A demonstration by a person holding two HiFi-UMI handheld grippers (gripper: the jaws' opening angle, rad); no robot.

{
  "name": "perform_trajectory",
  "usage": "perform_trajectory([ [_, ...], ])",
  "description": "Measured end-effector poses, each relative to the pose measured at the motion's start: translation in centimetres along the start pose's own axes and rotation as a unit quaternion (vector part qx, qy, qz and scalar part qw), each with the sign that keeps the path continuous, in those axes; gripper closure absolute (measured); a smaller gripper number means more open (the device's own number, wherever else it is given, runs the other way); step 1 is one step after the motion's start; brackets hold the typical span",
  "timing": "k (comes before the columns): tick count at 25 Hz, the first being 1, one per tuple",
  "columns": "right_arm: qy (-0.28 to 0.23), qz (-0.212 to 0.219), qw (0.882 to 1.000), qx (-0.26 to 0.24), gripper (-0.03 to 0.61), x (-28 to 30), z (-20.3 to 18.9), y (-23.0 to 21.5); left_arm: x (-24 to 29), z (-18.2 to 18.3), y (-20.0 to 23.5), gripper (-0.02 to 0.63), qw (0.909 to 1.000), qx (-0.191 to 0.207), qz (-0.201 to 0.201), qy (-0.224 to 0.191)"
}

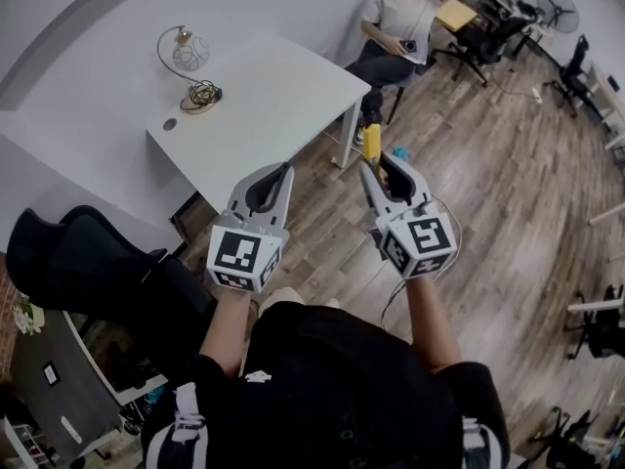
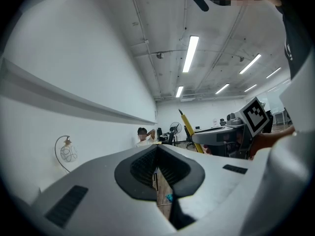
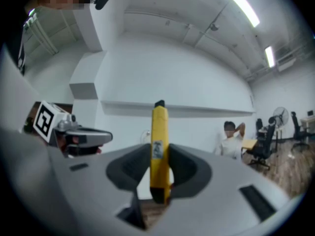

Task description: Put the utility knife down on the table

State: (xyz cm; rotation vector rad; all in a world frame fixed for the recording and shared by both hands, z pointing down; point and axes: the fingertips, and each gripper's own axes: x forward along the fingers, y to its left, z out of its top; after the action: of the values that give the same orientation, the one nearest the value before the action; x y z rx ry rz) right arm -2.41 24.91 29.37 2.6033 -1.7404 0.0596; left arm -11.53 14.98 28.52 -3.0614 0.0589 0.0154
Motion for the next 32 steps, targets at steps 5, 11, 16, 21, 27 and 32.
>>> perform_trajectory([
  [5,0.000,0.004,1.000,0.002,0.441,-0.7,-0.5,-1.2,0.2,-0.7,-1.0,0.594,0.9999,-0.001,0.006,0.010],
  [11,-0.006,0.004,1.000,0.006,0.441,-0.1,-0.7,-2.4,1.2,-1.0,-0.7,0.594,0.9999,0.001,0.009,0.011],
  [16,-0.015,0.006,1.000,0.007,0.440,1.1,-0.6,-3.0,2.7,-1.4,-0.2,0.594,0.9999,0.002,0.007,0.012],
  [21,-0.013,0.006,1.000,0.018,0.440,3.8,-0.9,-4.1,5.0,-1.8,1.9,0.594,0.9999,0.003,0.008,0.013],
  [27,-0.013,0.004,1.000,0.014,0.441,7.7,-1.2,-6.6,8.8,-2.4,5.3,0.594,0.9995,0.003,0.022,0.021],
  [32,-0.008,0.006,1.000,0.021,0.440,11.6,-1.2,-8.3,12.0,-2.5,8.2,0.594,0.9996,-0.008,0.022,0.014],
])
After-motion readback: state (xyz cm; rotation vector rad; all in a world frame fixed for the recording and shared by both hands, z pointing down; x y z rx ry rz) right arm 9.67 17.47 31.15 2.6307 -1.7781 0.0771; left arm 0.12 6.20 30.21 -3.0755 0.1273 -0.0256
